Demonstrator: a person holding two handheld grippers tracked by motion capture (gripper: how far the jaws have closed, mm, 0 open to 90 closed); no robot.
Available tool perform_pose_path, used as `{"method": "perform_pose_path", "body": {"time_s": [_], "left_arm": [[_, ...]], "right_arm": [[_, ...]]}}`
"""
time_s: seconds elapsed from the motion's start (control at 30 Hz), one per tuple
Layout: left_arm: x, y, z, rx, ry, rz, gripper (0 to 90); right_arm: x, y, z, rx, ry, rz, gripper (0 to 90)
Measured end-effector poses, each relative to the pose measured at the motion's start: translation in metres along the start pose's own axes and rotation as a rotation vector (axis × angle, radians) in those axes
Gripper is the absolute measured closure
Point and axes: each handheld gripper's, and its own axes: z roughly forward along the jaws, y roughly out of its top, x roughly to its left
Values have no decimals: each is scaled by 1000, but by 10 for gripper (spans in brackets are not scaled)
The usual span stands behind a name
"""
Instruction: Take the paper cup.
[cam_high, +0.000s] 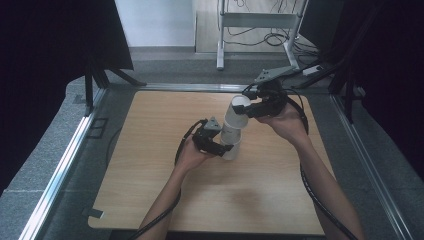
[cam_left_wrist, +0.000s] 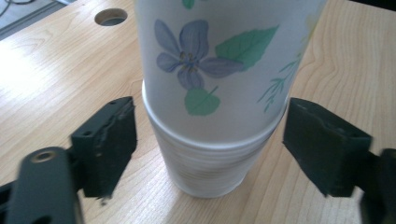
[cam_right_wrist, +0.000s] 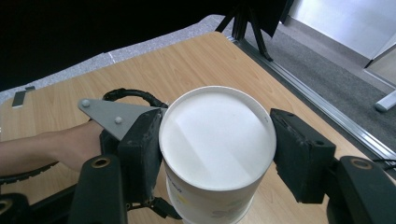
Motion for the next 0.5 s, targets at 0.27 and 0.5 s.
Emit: {"method": "perform_pose_path", "body": {"time_s": [0.27, 0.5], "left_arm": [[0, -2, -6, -3, -12, -3, 112], [-4, -5, -16, 0, -24, -2, 59]], "right_arm": [[2, -3, -11, -10, 4, 3, 370], [7, -7, -19, -7, 5, -7, 370]]}}
